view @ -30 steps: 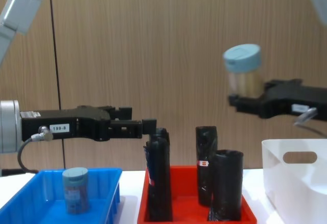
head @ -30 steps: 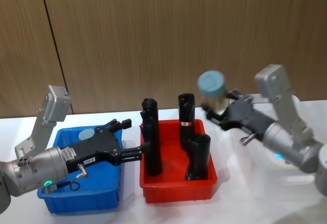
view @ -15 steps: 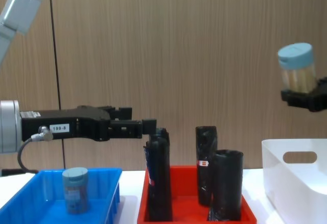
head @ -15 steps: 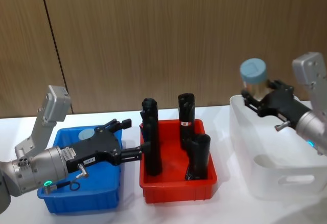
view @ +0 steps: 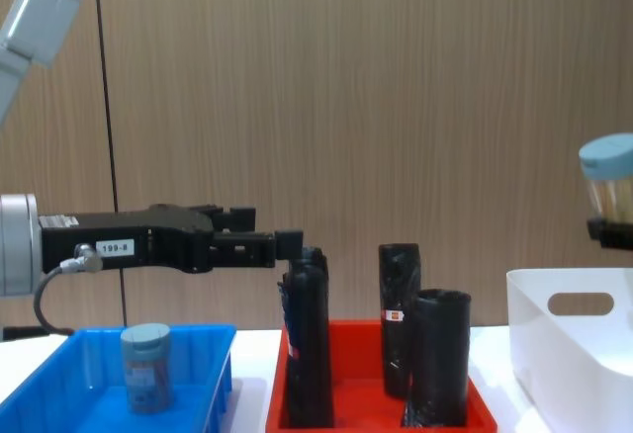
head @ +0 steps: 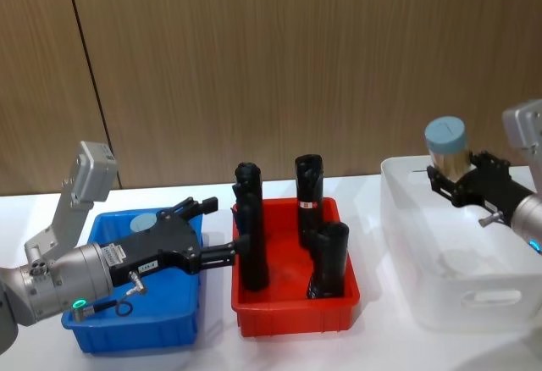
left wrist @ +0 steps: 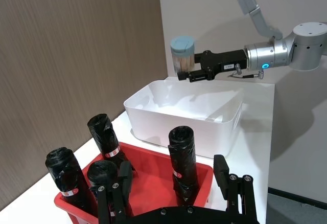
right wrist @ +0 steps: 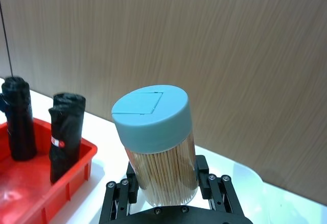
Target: Pick the cotton swabs from the blue box and place them into the white box.
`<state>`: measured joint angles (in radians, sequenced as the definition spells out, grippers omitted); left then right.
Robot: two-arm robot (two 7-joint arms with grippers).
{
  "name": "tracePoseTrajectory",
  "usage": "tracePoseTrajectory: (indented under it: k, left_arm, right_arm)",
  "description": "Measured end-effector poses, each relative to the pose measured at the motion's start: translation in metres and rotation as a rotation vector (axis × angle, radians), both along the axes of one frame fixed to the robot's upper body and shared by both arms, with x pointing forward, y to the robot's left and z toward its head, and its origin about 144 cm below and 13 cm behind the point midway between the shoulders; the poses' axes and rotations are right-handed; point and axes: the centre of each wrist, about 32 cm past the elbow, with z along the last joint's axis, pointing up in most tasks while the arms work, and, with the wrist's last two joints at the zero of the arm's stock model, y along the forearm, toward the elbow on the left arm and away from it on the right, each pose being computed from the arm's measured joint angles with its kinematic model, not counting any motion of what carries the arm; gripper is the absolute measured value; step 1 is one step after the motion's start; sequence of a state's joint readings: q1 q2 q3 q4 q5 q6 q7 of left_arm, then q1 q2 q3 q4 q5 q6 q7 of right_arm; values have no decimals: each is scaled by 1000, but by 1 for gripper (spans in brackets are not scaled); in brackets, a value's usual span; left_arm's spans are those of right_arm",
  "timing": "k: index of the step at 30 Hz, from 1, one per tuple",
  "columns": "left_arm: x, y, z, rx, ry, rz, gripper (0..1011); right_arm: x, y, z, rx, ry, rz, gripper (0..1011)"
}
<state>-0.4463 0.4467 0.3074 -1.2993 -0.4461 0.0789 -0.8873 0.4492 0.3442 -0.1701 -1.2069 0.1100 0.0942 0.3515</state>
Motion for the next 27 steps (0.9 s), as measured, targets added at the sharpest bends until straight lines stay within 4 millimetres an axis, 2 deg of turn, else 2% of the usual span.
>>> tracePoseTrajectory:
  k: [4,17,27]
  left_arm:
    - [0,0,0,0,0,0,1004]
    - [0,0,0,0,0,0,1004]
    - [-2,-4,-1,5,-6,16,1004]
  right_arm:
    - [2,-4,-5,-4,27,-3,667]
    - [3,-11,-13,1,69,-4,1001]
    - [0,-8,-15,7,64,-4,1001]
